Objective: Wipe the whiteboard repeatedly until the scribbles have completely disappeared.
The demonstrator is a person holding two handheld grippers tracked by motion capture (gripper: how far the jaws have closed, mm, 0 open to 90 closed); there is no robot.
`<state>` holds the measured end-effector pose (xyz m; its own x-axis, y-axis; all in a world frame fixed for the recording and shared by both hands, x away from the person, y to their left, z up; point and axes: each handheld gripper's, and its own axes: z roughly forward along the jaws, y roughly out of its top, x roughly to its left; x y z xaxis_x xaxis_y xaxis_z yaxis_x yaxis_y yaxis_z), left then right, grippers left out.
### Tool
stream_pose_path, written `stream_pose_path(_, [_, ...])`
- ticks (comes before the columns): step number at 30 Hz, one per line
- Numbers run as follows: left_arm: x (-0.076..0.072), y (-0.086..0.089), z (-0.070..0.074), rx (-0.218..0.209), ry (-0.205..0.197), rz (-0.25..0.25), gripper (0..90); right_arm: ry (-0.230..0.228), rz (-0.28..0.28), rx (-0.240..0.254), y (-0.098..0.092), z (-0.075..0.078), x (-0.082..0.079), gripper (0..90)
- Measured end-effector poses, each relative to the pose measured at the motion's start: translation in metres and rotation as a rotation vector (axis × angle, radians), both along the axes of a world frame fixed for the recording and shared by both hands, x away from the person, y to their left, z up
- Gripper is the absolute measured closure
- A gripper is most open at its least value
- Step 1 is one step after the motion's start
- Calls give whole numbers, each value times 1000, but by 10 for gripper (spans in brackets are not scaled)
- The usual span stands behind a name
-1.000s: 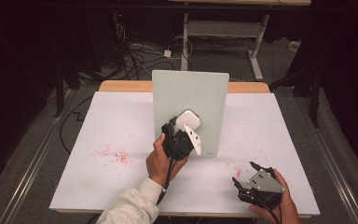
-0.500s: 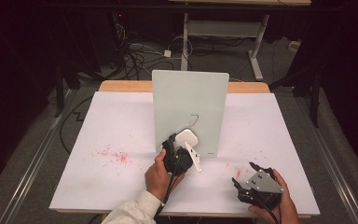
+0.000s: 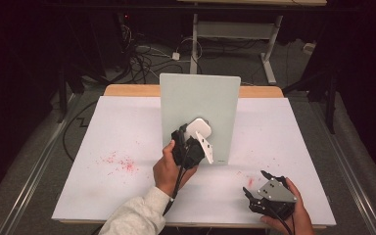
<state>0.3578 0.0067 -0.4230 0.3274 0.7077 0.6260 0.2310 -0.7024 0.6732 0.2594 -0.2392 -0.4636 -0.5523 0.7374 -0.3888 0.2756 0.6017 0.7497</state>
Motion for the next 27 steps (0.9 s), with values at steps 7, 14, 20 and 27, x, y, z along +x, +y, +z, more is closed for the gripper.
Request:
stream_pose_path(7, [2,-4,7,-7,-10,2,287,3,5,-3,0,0,0,245])
stream_pose_path(14, [-7,-7,-18,27,-2,2,287,10,0,-2,1,0,-1,245])
stream_pose_path(20, [-11,-7,-31,41,-3,-1,287,12,1,-4,1,-1,-1,245])
stream_pose_path(27, [-5,-7,-11,28,6,-13,287,13,-1,3,3,0,-1,245])
